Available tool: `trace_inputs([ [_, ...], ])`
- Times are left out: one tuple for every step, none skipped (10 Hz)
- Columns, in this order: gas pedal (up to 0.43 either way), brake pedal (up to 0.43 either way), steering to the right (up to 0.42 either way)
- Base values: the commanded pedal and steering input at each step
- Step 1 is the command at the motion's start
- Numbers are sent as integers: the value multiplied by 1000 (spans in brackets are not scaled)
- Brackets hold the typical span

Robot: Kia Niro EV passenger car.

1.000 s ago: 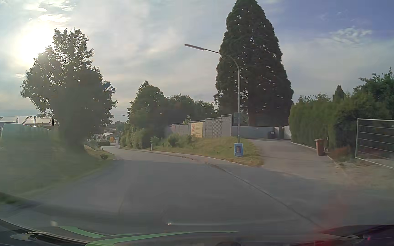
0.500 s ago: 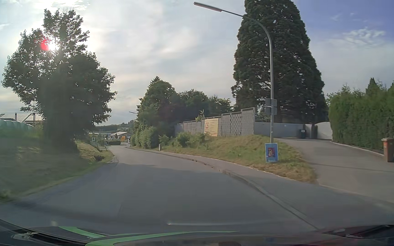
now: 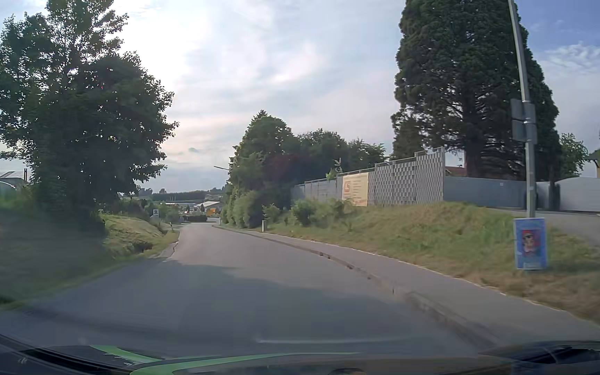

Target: Follow the waypoints while adhering to traffic rules and regulations

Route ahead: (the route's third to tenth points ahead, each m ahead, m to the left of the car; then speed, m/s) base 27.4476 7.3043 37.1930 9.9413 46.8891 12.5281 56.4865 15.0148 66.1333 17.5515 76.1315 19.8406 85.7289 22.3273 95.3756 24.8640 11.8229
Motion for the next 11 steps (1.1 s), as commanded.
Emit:
trace_inputs([
  [47, 0, -64],
  [47, 0, -65],
  [47, 0, -66],
  [47, 0, -64],
  [47, 0, -63],
  [47, 0, -61],
  [47, 0, -60],
  [47, 0, -59],
  [47, 0, -58],
  [47, 0, -55],
  [47, 0, -54],
])
